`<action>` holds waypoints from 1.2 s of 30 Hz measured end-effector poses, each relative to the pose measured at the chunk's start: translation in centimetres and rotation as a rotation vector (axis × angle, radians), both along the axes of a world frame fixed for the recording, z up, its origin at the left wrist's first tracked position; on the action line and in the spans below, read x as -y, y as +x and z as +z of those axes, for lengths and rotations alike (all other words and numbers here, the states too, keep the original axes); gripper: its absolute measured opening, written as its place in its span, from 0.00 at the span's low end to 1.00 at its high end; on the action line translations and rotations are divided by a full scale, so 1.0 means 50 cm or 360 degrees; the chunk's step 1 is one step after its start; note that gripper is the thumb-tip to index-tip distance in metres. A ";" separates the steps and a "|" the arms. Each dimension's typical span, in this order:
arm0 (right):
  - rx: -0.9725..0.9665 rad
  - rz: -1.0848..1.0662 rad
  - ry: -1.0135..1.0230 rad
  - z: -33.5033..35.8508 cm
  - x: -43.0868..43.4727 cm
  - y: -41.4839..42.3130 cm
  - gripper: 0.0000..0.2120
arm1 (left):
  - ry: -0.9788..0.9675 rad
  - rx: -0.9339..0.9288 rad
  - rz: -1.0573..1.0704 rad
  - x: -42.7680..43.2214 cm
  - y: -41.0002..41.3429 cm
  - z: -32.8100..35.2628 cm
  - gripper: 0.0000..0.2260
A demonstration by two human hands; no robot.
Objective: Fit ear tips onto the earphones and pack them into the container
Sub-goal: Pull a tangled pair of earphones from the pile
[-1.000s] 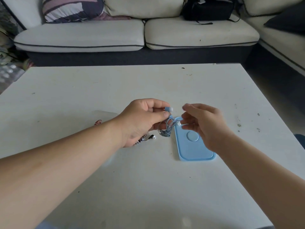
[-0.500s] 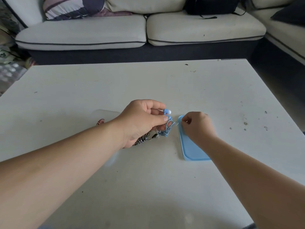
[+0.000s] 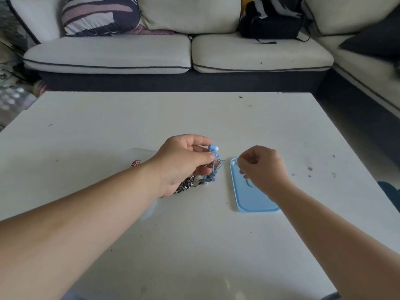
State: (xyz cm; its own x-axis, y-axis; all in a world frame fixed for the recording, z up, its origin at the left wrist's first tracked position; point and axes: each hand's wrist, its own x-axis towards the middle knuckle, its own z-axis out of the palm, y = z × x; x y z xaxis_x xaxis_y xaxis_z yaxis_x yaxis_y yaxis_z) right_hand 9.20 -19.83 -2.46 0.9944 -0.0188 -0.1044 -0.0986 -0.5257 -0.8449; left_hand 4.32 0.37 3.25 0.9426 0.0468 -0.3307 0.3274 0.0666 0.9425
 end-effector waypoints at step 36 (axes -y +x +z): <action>-0.0487 0.0331 0.1599 0.122 -0.015 -0.054 0.06 | 0.0030 0.0316 -0.0070 0.029 -0.002 0.064 0.17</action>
